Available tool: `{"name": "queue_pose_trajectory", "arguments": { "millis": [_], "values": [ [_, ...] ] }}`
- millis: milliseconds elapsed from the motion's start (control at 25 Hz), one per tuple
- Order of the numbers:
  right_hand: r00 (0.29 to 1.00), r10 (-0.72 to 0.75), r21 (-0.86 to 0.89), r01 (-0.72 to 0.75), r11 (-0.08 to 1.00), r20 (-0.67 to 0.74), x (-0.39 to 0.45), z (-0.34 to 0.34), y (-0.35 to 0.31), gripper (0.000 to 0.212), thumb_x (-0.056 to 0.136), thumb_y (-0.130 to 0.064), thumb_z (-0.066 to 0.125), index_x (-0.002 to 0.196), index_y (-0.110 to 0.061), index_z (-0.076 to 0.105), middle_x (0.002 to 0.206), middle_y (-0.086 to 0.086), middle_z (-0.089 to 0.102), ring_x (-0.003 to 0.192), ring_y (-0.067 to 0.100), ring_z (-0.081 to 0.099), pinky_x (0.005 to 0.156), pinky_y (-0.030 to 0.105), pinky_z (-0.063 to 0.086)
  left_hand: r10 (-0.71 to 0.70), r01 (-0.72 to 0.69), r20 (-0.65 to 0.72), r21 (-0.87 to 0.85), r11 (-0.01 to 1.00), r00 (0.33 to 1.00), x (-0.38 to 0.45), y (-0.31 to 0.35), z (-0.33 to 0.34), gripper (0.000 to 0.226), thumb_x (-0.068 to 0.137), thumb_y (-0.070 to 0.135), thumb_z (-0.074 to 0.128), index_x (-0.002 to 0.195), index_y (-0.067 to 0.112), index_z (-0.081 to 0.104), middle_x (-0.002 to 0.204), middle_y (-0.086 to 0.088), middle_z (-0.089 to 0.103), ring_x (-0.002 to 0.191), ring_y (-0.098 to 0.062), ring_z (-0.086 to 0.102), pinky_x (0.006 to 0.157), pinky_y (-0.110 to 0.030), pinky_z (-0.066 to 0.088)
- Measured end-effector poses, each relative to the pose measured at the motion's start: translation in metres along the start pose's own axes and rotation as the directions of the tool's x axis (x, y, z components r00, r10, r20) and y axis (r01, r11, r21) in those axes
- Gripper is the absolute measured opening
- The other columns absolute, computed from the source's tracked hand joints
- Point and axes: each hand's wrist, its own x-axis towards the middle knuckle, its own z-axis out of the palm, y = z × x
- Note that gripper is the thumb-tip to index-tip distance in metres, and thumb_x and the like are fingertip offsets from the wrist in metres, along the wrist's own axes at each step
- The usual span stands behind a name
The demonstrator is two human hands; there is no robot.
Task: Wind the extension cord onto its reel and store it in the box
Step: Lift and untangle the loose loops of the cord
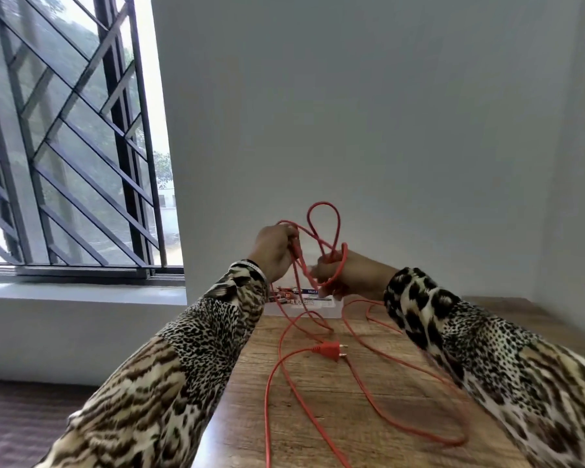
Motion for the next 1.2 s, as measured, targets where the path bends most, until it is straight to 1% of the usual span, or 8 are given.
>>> {"name": "queue_pose_trajectory", "arguments": {
  "millis": [160, 360, 520, 640, 760, 920, 1000, 1200],
  "values": [
    [0.994, -0.064, 0.310, 0.032, 0.950, 0.093, 0.004, 0.022, 0.008, 0.006, 0.086, -0.008, 0.063, 0.081, -0.008, 0.065, 0.080, 0.010, 0.066, 0.066, 0.018, 0.062, 0.052, 0.023, 0.049, 0.031, -0.028, 0.019, -0.126, 0.992, 0.999, -0.008, -0.001, 0.015, 0.025, 0.096, -0.004, 0.033, 0.106, 0.006, 0.053, 0.076, -0.008, 0.056, 0.056, -0.015, 0.049, 0.047, -0.024, 0.044],
    [0.957, -0.061, 0.468, 0.192, 0.863, -0.282, 0.006, -0.017, -0.003, 0.010, 0.089, -0.015, 0.063, 0.082, -0.012, 0.056, 0.070, 0.004, 0.059, 0.058, 0.015, 0.059, 0.052, 0.024, 0.050, 0.152, -0.160, 0.157, 0.042, 0.986, 0.976, -0.022, -0.022, -0.018, 0.017, 0.098, 0.017, 0.051, 0.115, 0.018, 0.054, 0.107, -0.013, 0.065, 0.089, -0.026, 0.067, 0.082, -0.039, 0.056],
    [0.872, -0.109, 0.534, 0.386, 0.752, -0.477, 0.002, -0.051, -0.028, 0.003, 0.089, -0.015, 0.060, 0.089, -0.012, 0.058, 0.070, 0.001, 0.060, 0.060, 0.013, 0.060, 0.055, 0.025, 0.050, 0.230, -0.253, 0.231, 0.072, 0.965, 0.945, -0.044, -0.066, -0.050, 0.050, 0.072, 0.042, 0.079, 0.109, 0.010, 0.067, 0.099, -0.013, 0.070, 0.077, -0.023, 0.068, 0.069, -0.033, 0.057],
    [0.814, -0.126, 0.532, 0.478, 0.699, -0.567, -0.003, -0.067, -0.042, 0.007, 0.090, -0.017, 0.060, 0.084, -0.012, 0.061, 0.068, 0.001, 0.060, 0.060, 0.014, 0.061, 0.057, 0.027, 0.052, 0.222, -0.226, 0.042, 0.218, 0.950, 0.974, -0.042, -0.100, -0.067, 0.060, 0.065, 0.040, 0.086, 0.113, 0.016, 0.059, 0.099, -0.018, 0.068, 0.078, -0.026, 0.066, 0.072, -0.041, 0.055],
    [0.782, -0.124, 0.548, 0.531, 0.647, -0.611, -0.010, -0.081, -0.054, 0.013, 0.090, -0.020, 0.062, 0.080, -0.012, 0.060, 0.069, 0.003, 0.060, 0.061, 0.015, 0.061, 0.059, 0.029, 0.053, 0.103, 0.001, -0.071, 0.826, 0.563, 0.992, -0.024, -0.126, -0.077, 0.044, 0.067, 0.033, 0.084, 0.095, 0.016, 0.054, 0.091, -0.006, 0.064, 0.087, -0.023, 0.063, 0.075, -0.032, 0.050],
    [0.755, -0.139, 0.512, 0.555, 0.656, -0.641, -0.018, -0.094, -0.057, 0.013, 0.090, -0.020, 0.062, 0.081, -0.011, 0.060, 0.066, 0.002, 0.060, 0.060, 0.015, 0.061, 0.059, 0.028, 0.053, -0.170, 0.042, -0.046, 0.999, -0.029, 0.984, -0.003, -0.127, -0.068, 0.021, 0.083, 0.023, 0.066, 0.092, 0.004, 0.067, 0.104, -0.012, 0.071, 0.098, -0.025, 0.067, 0.071, -0.027, 0.051],
    [0.754, -0.134, 0.476, 0.530, 0.702, -0.643, -0.021, -0.098, -0.053, 0.014, 0.090, -0.020, 0.061, 0.079, -0.011, 0.060, 0.063, 0.001, 0.060, 0.059, 0.014, 0.061, 0.057, 0.027, 0.053, -0.107, 0.006, 0.001, 0.997, 0.071, 0.994, 0.012, -0.106, -0.064, 0.028, 0.085, 0.022, 0.066, 0.100, -0.001, 0.069, 0.104, -0.016, 0.072, 0.098, -0.029, 0.068, 0.076, -0.031, 0.055],
    [0.763, -0.103, 0.431, 0.465, 0.773, -0.639, -0.016, -0.093, -0.039, 0.018, 0.091, -0.018, 0.060, 0.074, -0.011, 0.057, 0.062, 0.000, 0.060, 0.059, 0.014, 0.060, 0.056, 0.026, 0.053, 0.322, -0.233, -0.015, 0.656, 0.718, 0.947, 0.029, 0.000, -0.045, 0.010, 0.089, 0.010, 0.065, 0.083, 0.002, 0.070, 0.059, -0.005, 0.065, 0.051, -0.021, 0.066, 0.076, -0.047, 0.059]
  ]
}}
